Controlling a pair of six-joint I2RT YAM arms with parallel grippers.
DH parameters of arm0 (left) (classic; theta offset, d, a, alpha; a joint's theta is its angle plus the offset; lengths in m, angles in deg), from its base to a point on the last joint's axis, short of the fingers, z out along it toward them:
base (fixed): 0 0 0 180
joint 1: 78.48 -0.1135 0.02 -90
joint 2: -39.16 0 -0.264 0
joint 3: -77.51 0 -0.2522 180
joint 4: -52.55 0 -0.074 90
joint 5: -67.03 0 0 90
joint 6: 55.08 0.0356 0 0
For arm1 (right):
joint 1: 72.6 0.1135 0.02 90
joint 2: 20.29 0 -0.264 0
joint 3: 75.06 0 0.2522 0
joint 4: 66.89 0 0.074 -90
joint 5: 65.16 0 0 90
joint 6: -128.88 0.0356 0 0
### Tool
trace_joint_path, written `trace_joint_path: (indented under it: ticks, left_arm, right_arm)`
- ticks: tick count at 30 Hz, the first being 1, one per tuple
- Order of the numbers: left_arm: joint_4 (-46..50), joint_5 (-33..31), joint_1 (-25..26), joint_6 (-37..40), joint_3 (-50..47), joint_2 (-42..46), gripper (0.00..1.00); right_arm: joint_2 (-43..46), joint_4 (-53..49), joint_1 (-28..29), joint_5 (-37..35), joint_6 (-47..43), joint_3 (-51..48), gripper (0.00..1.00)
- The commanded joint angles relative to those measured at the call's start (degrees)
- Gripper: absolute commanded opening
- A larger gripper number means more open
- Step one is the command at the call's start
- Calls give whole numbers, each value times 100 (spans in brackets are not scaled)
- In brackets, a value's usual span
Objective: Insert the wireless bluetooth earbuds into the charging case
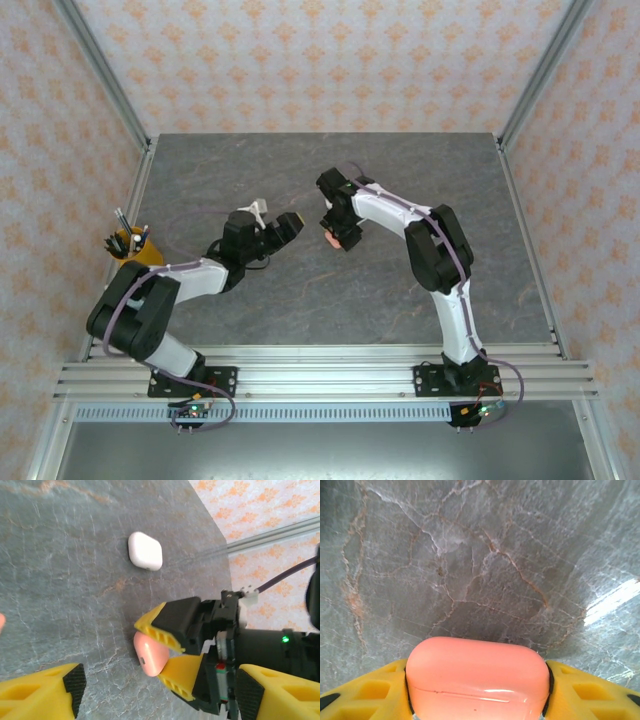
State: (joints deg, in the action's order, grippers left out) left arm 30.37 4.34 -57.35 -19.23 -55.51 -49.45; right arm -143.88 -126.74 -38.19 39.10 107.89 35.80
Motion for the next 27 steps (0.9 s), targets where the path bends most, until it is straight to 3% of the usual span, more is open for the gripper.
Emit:
trace_joint_path:
  ticks: [1,12,27]
  left_arm:
    - [-915,282,101,-120,-70,-367,76]
    - [-1573,719,395,-23,322,-1358,64]
    - [-1879,644,626,120,786,-2276,58]
  right_arm:
    - [301,61,-69,15,129,13,42]
    - [337,140,-137,145,172,44,42]
    - [388,153,-145,195,176,73,42]
